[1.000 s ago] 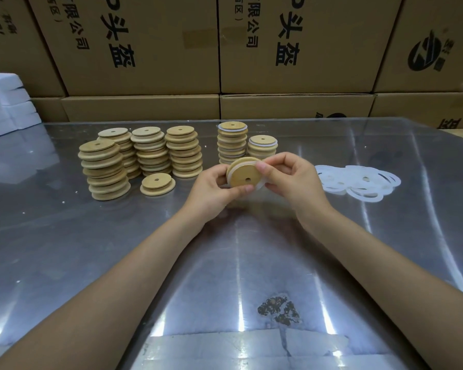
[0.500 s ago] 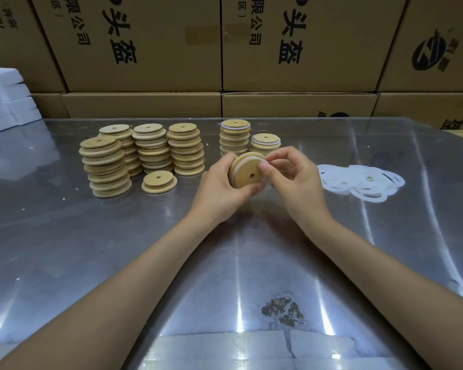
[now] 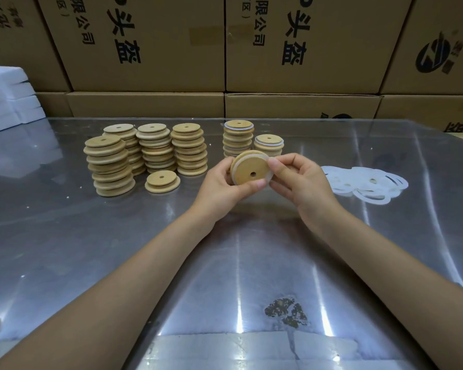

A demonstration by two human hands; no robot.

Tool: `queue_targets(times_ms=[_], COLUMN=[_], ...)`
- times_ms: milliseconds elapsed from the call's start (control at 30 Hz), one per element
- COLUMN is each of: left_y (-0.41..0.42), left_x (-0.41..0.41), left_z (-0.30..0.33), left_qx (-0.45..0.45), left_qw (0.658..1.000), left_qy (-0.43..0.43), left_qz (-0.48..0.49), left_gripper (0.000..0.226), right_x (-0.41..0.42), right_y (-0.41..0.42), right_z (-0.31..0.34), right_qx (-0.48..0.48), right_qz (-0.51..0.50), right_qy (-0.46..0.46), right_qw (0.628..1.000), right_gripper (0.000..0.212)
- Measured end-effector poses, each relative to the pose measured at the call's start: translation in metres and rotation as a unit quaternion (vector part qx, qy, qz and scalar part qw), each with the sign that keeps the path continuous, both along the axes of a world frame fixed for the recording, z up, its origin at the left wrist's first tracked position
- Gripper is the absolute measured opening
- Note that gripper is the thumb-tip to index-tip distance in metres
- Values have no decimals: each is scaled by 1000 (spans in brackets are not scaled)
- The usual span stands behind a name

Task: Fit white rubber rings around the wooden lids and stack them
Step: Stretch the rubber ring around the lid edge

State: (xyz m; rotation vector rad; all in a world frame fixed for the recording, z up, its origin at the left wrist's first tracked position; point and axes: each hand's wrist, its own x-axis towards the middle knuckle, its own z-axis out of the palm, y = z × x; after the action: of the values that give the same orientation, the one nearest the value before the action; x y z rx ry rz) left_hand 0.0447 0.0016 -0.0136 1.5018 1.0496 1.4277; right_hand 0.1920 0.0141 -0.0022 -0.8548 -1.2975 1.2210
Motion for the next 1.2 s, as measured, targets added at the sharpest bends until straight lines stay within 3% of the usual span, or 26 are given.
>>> queue_targets(times_ms=[167,400,500,633,800,933,1033,1200], left_y=[0,4,3,5,5,3,2,3], left_x=[2,-3,-3,-6,-8,-9,-8,-3], left_z=[0,-2,-2,1,0,-1,-2,-4], left_qx=[-54,71,62,40,15,-8,-37,-53], left_qw=[997,976,983,990,997,999,999,999], left_qy=[-58,195,161,123,80,52,22,10], left_qz=[3,70,61,47,18,-2,-6,-1], left_gripper=[35,36,29,21,19,20,19,13], right_x=[-2,0,2,1,3,7,7,5], right_y=[-1,3,3,3,6,8,9,8], right_z=[-3,-10,-8,-7,-6,-7,-4,-8], right_qx=[108,151,202,213,74,15,78,205], right_qz=[-63,-126,-153,-118,-43,-2,-30,-131], right_qy=[-109,-165,-216,-181,-62,-50,-85,-191], right_qw=[986,966,943,953,994,999,993,951], right_gripper=[16,18,19,17,15,9,11,17])
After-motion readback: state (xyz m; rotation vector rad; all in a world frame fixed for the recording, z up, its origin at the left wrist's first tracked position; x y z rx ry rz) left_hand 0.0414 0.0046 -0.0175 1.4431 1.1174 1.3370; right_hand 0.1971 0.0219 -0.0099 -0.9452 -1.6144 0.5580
